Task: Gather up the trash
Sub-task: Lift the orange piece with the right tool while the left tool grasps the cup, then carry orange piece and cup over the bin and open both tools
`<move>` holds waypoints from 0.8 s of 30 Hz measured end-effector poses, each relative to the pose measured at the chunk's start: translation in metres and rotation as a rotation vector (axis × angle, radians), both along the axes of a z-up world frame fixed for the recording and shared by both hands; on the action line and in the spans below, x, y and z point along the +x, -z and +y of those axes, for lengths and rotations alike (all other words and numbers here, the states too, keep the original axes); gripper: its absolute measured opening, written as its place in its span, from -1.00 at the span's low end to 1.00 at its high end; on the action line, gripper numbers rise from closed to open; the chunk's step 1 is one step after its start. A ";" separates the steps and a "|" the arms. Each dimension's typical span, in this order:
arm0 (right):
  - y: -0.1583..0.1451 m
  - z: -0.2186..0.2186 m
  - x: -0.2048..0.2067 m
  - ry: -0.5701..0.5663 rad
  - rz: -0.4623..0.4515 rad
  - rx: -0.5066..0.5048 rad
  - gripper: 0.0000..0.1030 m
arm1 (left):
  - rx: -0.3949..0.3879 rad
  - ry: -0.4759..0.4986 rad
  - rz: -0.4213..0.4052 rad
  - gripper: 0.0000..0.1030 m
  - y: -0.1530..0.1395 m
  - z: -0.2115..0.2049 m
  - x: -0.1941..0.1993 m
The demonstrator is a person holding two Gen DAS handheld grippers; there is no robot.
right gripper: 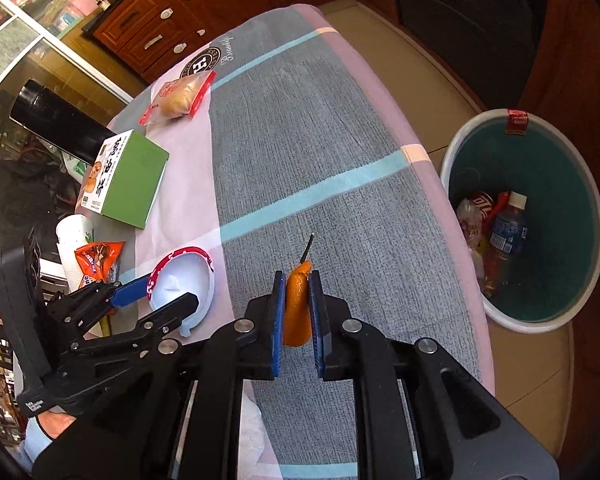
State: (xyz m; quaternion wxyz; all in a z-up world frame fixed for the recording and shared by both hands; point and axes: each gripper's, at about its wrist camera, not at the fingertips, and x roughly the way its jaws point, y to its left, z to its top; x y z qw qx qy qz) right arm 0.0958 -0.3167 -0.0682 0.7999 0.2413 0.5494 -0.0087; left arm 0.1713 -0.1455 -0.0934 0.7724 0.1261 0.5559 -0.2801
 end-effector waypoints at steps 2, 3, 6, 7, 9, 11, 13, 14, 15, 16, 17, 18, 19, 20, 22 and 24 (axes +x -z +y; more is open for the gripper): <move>0.001 -0.003 -0.002 0.006 -0.003 0.007 -0.78 | 0.003 0.004 -0.013 -0.86 -0.004 -0.004 -0.004; 0.000 -0.005 -0.003 0.010 -0.006 0.011 -0.78 | 0.003 0.001 -0.029 -0.86 -0.008 -0.006 -0.006; -0.003 -0.012 -0.006 0.018 -0.020 0.020 -0.78 | -0.009 -0.015 -0.068 -0.86 -0.023 -0.009 -0.008; -0.004 -0.014 -0.007 0.021 -0.025 0.023 -0.78 | -0.013 -0.018 -0.072 -0.86 -0.027 -0.010 -0.009; -0.006 -0.020 -0.009 0.028 -0.034 0.028 -0.78 | -0.017 -0.017 -0.078 -0.86 -0.035 -0.014 -0.009; -0.008 -0.025 -0.012 0.037 -0.043 0.035 -0.78 | -0.019 -0.013 -0.081 -0.86 -0.041 -0.021 -0.011; -0.010 -0.033 -0.017 0.049 -0.053 0.040 -0.78 | -0.018 -0.002 -0.086 -0.86 -0.045 -0.029 -0.012; -0.012 -0.037 -0.019 0.058 -0.060 0.044 -0.78 | -0.017 0.005 -0.089 -0.86 -0.048 -0.034 -0.014; -0.013 -0.041 -0.022 0.066 -0.066 0.047 -0.78 | -0.014 0.013 -0.092 -0.86 -0.049 -0.041 -0.014; -0.014 -0.046 -0.025 0.076 -0.073 0.050 -0.78 | -0.012 0.024 -0.093 -0.86 -0.050 -0.047 -0.015; -0.016 -0.052 -0.028 0.085 -0.079 0.053 -0.78 | -0.010 0.034 -0.095 -0.86 -0.052 -0.053 -0.017; -0.016 -0.057 -0.032 0.096 -0.084 0.056 -0.78 | -0.007 0.046 -0.099 -0.86 -0.054 -0.059 -0.019; -0.017 -0.063 -0.035 0.107 -0.090 0.059 -0.78 | -0.004 0.057 -0.103 -0.86 -0.056 -0.066 -0.020; -0.018 -0.070 -0.039 0.120 -0.097 0.061 -0.78 | -0.001 0.069 -0.107 -0.86 -0.058 -0.074 -0.022; -0.021 -0.084 -0.046 0.150 -0.115 0.067 -0.78 | 0.004 0.098 -0.116 -0.86 -0.062 -0.090 -0.026; -0.024 -0.102 -0.055 0.191 -0.134 0.072 -0.78 | 0.014 0.129 -0.126 -0.86 -0.065 -0.106 -0.031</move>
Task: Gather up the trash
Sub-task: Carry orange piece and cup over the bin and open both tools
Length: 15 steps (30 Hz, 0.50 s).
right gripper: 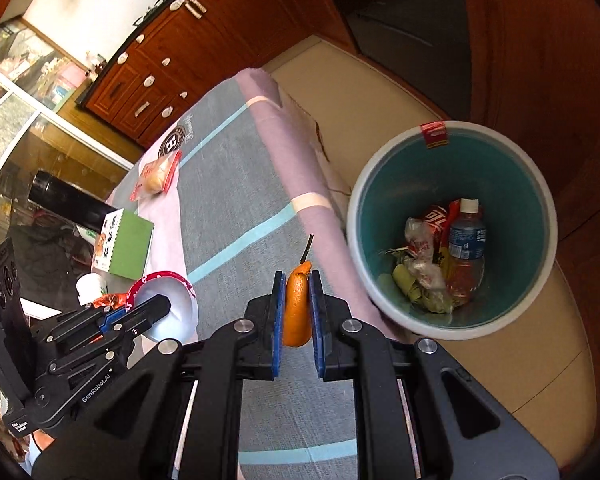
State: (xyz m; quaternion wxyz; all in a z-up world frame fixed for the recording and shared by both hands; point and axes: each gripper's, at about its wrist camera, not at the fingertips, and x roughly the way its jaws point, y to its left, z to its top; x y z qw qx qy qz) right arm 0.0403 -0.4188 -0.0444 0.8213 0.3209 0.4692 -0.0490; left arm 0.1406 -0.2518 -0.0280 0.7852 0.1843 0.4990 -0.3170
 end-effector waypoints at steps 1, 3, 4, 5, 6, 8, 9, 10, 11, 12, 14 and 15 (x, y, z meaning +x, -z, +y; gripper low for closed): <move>-0.001 -0.010 -0.005 0.022 -0.008 0.002 -0.78 | 0.006 0.015 -0.004 -0.86 -0.001 -0.009 -0.002; -0.003 -0.028 -0.015 0.062 -0.019 0.004 -0.78 | 0.016 0.042 -0.004 -0.86 0.000 -0.026 -0.006; -0.003 -0.037 -0.021 0.084 -0.022 0.001 -0.78 | 0.020 0.054 -0.001 -0.86 0.001 -0.034 -0.007; -0.003 -0.046 -0.026 0.101 -0.024 -0.001 -0.78 | 0.025 0.066 0.001 -0.86 0.002 -0.043 -0.009; -0.003 -0.055 -0.031 0.119 -0.024 -0.002 -0.78 | 0.029 0.078 0.002 -0.86 0.003 -0.050 -0.010; 0.000 -0.071 -0.041 0.154 -0.022 0.002 -0.78 | 0.038 0.101 0.009 -0.86 0.006 -0.066 -0.014; 0.001 -0.078 -0.045 0.168 -0.019 0.004 -0.78 | 0.040 0.114 0.014 -0.86 0.007 -0.074 -0.016; 0.003 -0.084 -0.049 0.182 -0.015 0.006 -0.78 | 0.045 0.127 0.017 -0.86 0.009 -0.082 -0.018; 0.005 -0.090 -0.053 0.193 -0.010 0.007 -0.78 | 0.049 0.138 0.018 -0.86 0.012 -0.090 -0.020; 0.007 -0.095 -0.055 0.200 -0.005 0.007 -0.78 | 0.054 0.149 0.021 -0.86 0.014 -0.097 -0.022; 0.011 -0.102 -0.059 0.208 0.008 0.005 -0.78 | 0.061 0.166 0.032 -0.86 0.019 -0.110 -0.025; 0.013 -0.105 -0.061 0.211 0.015 0.004 -0.78 | 0.065 0.173 0.037 -0.86 0.023 -0.117 -0.025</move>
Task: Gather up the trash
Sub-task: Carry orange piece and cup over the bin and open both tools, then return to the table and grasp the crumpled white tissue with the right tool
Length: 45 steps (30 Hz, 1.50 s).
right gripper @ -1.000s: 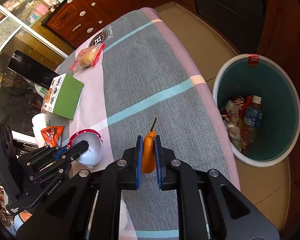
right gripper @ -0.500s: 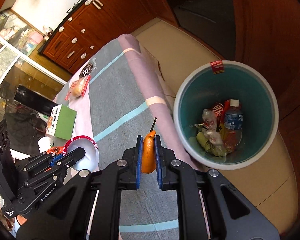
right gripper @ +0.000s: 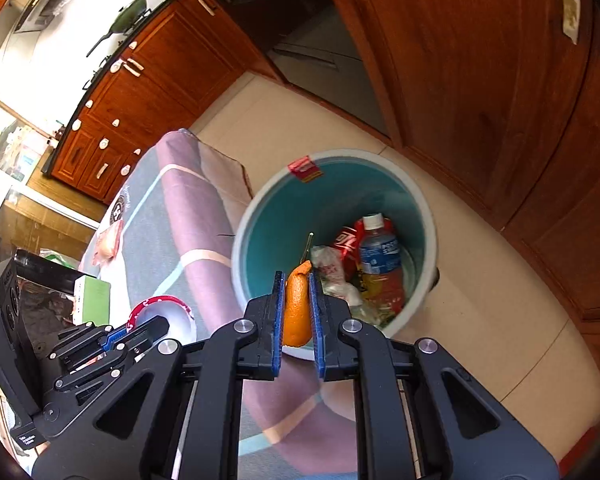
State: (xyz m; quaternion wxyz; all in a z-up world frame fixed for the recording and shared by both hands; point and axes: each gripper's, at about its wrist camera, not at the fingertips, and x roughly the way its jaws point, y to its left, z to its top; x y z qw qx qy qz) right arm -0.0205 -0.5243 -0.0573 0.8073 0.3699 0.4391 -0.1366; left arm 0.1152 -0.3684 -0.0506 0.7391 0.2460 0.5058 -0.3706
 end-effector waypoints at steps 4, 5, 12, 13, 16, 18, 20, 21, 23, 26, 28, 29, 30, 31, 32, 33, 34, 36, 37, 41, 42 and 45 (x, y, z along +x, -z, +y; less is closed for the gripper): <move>0.008 -0.012 -0.002 0.010 0.024 0.004 -0.78 | 0.023 0.024 0.010 -0.85 0.012 -0.021 0.000; 0.010 -0.013 -0.001 0.012 0.029 0.004 -0.78 | 0.030 0.027 0.008 -0.83 0.014 -0.023 0.001; 0.020 -0.020 0.005 0.013 0.055 0.007 -0.77 | 0.041 0.005 -0.014 0.02 0.020 -0.026 0.005; 0.021 -0.020 0.007 0.010 0.059 0.007 -0.77 | 0.038 0.003 -0.008 0.06 0.021 -0.024 0.006; 0.024 -0.019 0.012 0.003 0.067 0.009 -0.77 | 0.036 -0.008 0.007 0.29 0.022 -0.018 0.009; 0.025 -0.016 0.016 -0.003 0.071 0.008 -0.77 | 0.037 -0.012 0.003 0.45 0.021 -0.015 0.010; 0.025 -0.012 0.019 -0.013 0.078 -0.001 -0.72 | 0.037 -0.017 -0.007 0.59 0.020 -0.012 0.010; 0.025 -0.010 0.021 -0.018 0.082 -0.003 -0.71 | 0.034 -0.020 -0.006 0.60 0.020 -0.010 0.011; 0.025 -0.007 0.024 -0.025 0.086 -0.001 -0.58 | 0.023 -0.023 0.000 0.68 0.019 -0.008 0.012; 0.023 -0.004 0.027 -0.024 0.084 -0.009 0.15 | 0.011 -0.026 0.001 0.75 0.016 -0.003 0.013; 0.020 -0.001 0.028 -0.023 0.082 -0.024 0.19 | 0.003 -0.030 0.002 0.81 0.015 0.001 0.014; 0.019 0.001 0.030 -0.024 0.086 -0.024 0.30 | 0.000 -0.034 0.002 0.83 0.015 0.002 0.015; 0.019 0.002 0.030 -0.022 0.091 -0.019 0.47 | -0.003 -0.036 0.004 0.83 0.015 0.004 0.015; 0.019 0.003 0.031 -0.019 0.096 -0.017 0.50 | -0.006 -0.040 0.007 0.84 0.015 0.006 0.016; 0.019 0.004 0.031 -0.016 0.104 -0.015 0.50 | -0.008 -0.043 0.012 0.84 0.015 0.008 0.017; 0.020 0.005 0.032 -0.013 0.118 -0.012 0.57 | -0.010 -0.048 0.018 0.84 0.014 0.011 0.016; 0.022 0.006 0.032 -0.008 0.133 -0.006 0.61 | -0.014 -0.052 0.025 0.84 0.014 0.015 0.016; 0.023 0.009 0.033 -0.001 0.150 0.007 0.64 | -0.020 -0.059 0.031 0.84 0.012 0.021 0.015; 0.023 0.012 0.033 -0.003 0.160 0.005 0.64 | -0.022 -0.065 0.031 0.84 0.010 0.024 0.015; 0.020 0.025 0.032 -0.020 0.168 -0.012 0.64 | -0.035 -0.089 0.025 0.85 0.004 0.042 0.012; 0.019 0.028 0.033 -0.024 0.167 -0.012 0.64 | -0.040 -0.097 0.026 0.85 0.002 0.048 0.012; 0.012 0.040 0.034 -0.038 0.158 -0.023 0.64 | -0.055 -0.123 0.021 0.85 -0.005 0.069 0.010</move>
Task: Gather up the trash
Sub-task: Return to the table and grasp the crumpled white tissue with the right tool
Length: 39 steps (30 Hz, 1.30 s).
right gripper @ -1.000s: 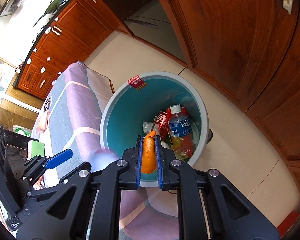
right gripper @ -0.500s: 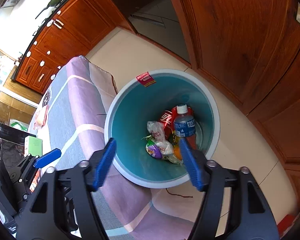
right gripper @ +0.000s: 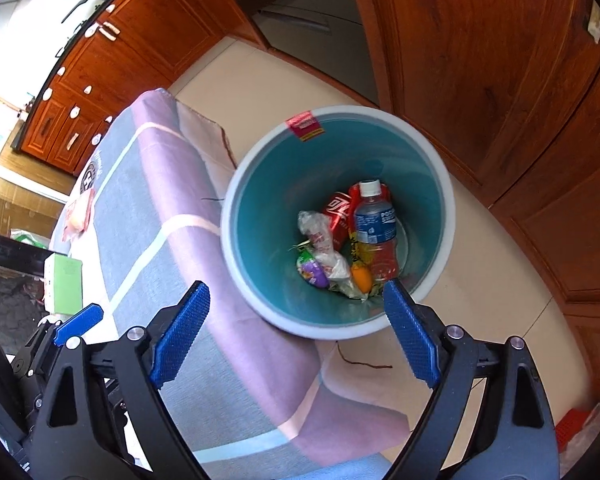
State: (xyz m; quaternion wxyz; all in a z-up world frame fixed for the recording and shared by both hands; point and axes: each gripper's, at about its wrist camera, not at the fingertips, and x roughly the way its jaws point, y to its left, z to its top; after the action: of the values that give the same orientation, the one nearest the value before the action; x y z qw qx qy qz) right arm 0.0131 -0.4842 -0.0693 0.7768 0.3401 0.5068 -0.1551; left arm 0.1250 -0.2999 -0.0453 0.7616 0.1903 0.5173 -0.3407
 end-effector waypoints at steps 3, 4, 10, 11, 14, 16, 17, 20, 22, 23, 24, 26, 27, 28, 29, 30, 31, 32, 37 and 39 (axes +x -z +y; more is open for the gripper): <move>-0.009 0.016 0.001 -0.024 -0.012 -0.007 0.64 | -0.012 -0.026 -0.007 0.85 -0.003 0.019 -0.001; -0.012 0.022 0.001 -0.031 -0.015 -0.010 0.64 | -0.016 -0.036 -0.009 0.85 -0.006 0.027 -0.001; -0.028 0.063 0.003 -0.088 -0.030 -0.023 0.64 | -0.038 -0.103 -0.019 0.86 -0.016 0.083 -0.007; -0.030 0.071 0.003 -0.101 -0.031 -0.027 0.64 | -0.040 -0.116 -0.018 0.87 -0.016 0.093 -0.007; -0.035 0.100 0.004 -0.150 -0.031 -0.030 0.64 | -0.050 -0.160 -0.025 0.89 -0.018 0.125 -0.009; -0.037 0.120 0.004 -0.183 -0.033 -0.032 0.64 | -0.054 -0.189 -0.031 0.90 -0.020 0.145 -0.011; -0.037 0.129 0.005 -0.197 -0.031 -0.032 0.64 | -0.056 -0.203 -0.033 0.90 -0.020 0.155 -0.011; -0.035 0.157 0.008 -0.243 -0.024 -0.020 0.64 | -0.064 -0.241 -0.040 0.90 -0.022 0.185 -0.015; -0.034 0.174 0.009 -0.269 -0.017 -0.021 0.64 | -0.063 -0.261 -0.045 0.91 -0.022 0.202 -0.018; -0.033 0.183 0.009 -0.281 -0.014 -0.020 0.64 | -0.063 -0.269 -0.047 0.91 -0.022 0.209 -0.019; -0.033 0.191 0.009 -0.295 -0.010 -0.018 0.64 | -0.063 -0.277 -0.047 0.91 -0.021 0.217 -0.020; -0.031 0.206 0.010 -0.317 0.004 -0.015 0.64 | -0.066 -0.290 -0.049 0.91 -0.021 0.230 -0.022; -0.030 0.214 0.011 -0.328 0.011 -0.014 0.64 | -0.068 -0.296 -0.050 0.91 -0.020 0.236 -0.023; -0.029 0.221 0.011 -0.340 0.018 -0.012 0.64 | -0.071 -0.306 -0.052 0.91 -0.020 0.243 -0.023; -0.028 0.227 0.011 -0.350 0.023 -0.012 0.64 | -0.074 -0.316 -0.054 0.92 -0.019 0.248 -0.023; -0.026 0.232 0.012 -0.359 0.029 -0.013 0.64 | -0.078 -0.327 -0.054 0.92 -0.018 0.254 -0.022; -0.025 0.237 0.012 -0.367 0.035 -0.015 0.64 | -0.082 -0.337 -0.050 0.92 -0.017 0.260 -0.021; -0.023 0.242 0.012 -0.375 0.042 -0.015 0.64 | -0.087 -0.347 -0.044 0.92 -0.016 0.266 -0.020; -0.006 0.260 0.016 -0.386 0.081 0.009 0.64 | -0.095 -0.395 -0.028 0.92 -0.010 0.294 -0.013; 0.002 0.266 0.018 -0.392 0.098 0.014 0.64 | -0.102 -0.418 -0.020 0.92 -0.008 0.307 -0.008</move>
State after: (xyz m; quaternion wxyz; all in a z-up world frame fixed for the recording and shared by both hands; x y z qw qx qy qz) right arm 0.0307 -0.2179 -0.0710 0.7639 0.2325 0.6018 -0.0137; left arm 0.1167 0.0069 -0.0371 0.8294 0.0436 0.5201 -0.1993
